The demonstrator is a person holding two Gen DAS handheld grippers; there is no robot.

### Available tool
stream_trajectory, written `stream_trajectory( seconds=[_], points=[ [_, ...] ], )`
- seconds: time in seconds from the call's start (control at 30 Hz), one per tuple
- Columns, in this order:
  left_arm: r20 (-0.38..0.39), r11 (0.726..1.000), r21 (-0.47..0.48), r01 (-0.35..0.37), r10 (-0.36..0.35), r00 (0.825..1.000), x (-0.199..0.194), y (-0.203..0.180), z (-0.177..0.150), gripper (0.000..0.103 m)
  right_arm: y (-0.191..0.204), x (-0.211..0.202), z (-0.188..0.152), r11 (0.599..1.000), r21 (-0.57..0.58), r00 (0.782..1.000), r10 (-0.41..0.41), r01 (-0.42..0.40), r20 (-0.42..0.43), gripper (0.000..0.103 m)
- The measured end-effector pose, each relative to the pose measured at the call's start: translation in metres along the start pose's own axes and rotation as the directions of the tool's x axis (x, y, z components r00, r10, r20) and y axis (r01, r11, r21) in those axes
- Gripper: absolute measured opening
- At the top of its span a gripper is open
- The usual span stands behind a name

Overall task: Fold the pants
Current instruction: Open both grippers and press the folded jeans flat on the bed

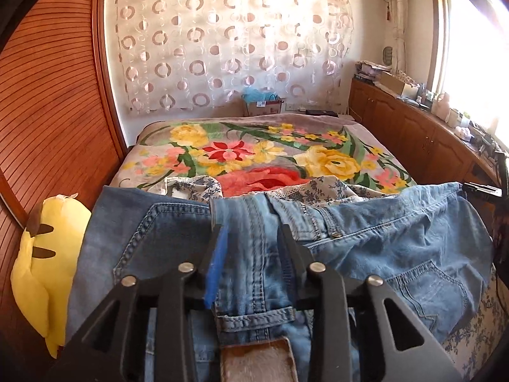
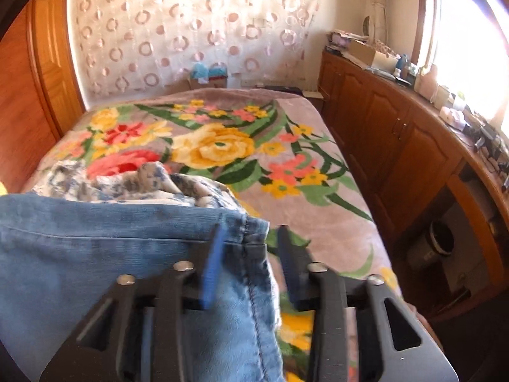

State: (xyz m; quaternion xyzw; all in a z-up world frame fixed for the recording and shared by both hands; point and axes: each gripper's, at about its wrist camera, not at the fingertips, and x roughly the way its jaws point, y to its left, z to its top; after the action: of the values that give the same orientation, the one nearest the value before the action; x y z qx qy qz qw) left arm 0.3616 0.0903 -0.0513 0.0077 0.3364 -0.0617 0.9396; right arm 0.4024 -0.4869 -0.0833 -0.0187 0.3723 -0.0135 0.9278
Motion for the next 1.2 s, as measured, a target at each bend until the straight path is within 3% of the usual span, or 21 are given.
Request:
stream_trajectory(
  seconds=[0.23,0.37,0.6,0.93,1.2],
  points=[
    [0.001,0.998,0.014,0.055,-0.055,0.998,-0.028,-0.006,-0.019,0.047,0.008,-0.051,-0.023,0.996,-0.030,0.995,0.083,-0.081,0.057,0.046],
    [0.016,0.995,0.013,0.098,-0.099,0.995,-0.043,-0.012,-0.029,0.065,0.015,-0.079,-0.042,0.993,-0.050,0.992,0.111,-0.108,0.064,0.050],
    [-0.001,0.994,0.049,0.098,-0.099,0.995,-0.056,-0.025,-0.046,0.067,0.036,-0.112,-0.080,0.983,-0.094,0.986,0.161,-0.156,0.049,0.054],
    [-0.013,0.996,0.049,0.081,-0.080,0.997,-0.071,-0.033,-0.079,0.067,0.068,-0.124,-0.118,0.968,-0.145,0.978,0.206,-0.204,0.001,0.057],
    [-0.081,0.996,0.067,0.055,-0.050,0.995,-0.071,-0.031,-0.116,0.067,0.114,-0.129,-0.133,0.933,-0.217,0.957,0.286,-0.288,-0.043,0.059]
  ],
)
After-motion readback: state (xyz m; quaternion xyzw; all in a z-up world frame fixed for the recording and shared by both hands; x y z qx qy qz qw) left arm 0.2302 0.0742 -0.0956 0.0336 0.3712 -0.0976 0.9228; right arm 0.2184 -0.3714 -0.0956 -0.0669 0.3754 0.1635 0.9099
